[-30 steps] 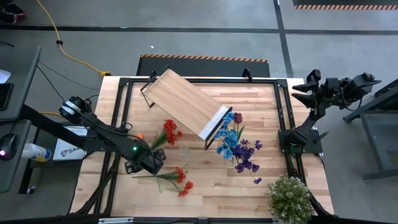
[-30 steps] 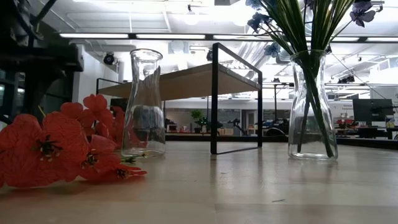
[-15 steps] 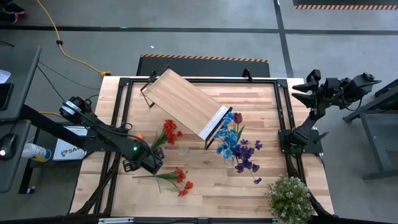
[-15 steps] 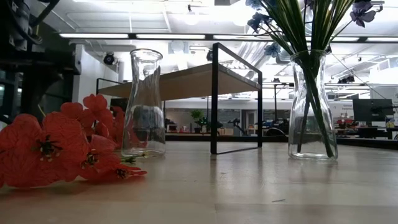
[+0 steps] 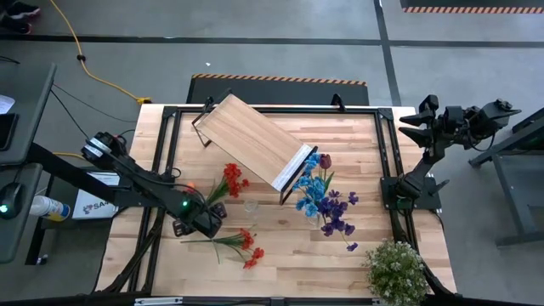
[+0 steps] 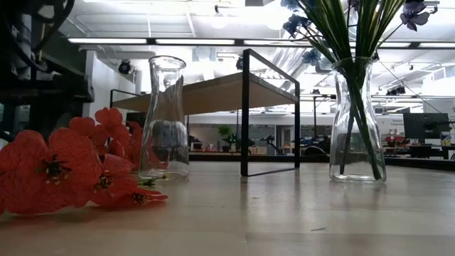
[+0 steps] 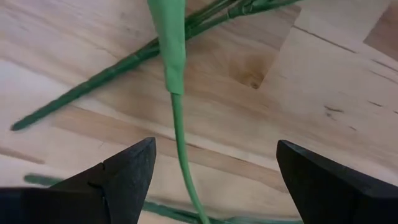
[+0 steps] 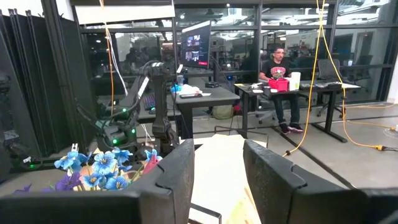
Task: Pick and place flowers into a vace then onto a shelf
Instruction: Put the orange flower into the left transparent vase
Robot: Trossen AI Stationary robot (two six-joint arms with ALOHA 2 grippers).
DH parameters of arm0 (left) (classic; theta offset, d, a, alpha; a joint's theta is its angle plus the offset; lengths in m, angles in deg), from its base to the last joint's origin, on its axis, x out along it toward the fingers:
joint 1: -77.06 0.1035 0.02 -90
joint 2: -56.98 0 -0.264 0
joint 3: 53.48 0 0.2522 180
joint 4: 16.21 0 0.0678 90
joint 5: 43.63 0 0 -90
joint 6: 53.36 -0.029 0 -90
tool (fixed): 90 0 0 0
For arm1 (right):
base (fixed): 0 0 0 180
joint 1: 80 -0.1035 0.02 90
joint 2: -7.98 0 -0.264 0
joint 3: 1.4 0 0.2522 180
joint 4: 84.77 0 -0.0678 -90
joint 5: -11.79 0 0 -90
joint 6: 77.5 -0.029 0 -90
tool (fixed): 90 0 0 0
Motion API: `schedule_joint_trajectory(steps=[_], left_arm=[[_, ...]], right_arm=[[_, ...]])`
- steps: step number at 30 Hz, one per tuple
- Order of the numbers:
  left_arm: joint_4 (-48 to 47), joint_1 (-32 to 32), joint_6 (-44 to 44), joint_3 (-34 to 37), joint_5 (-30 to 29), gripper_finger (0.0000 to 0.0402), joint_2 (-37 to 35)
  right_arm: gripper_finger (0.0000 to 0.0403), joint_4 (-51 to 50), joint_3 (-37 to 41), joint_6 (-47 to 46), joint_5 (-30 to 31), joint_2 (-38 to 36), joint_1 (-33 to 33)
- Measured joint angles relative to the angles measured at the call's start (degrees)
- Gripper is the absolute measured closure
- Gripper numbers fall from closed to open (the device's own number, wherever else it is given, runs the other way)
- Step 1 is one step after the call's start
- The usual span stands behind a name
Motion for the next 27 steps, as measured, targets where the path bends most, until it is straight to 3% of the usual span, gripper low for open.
schedule_joint_trajectory(steps=[19,27], left_arm=[[-2.4,0.0,0.5,1.0,1.2,0.0038,0.9],[-1.8,1.0,1.3,1.1,2.1,0.0122,0.9]], right_arm=[[0.0272,0.0,0.0,0.1,0.0,0.0,0.0],[0.0272,0.0,0.0,0.2,0.0,0.0,0.0]])
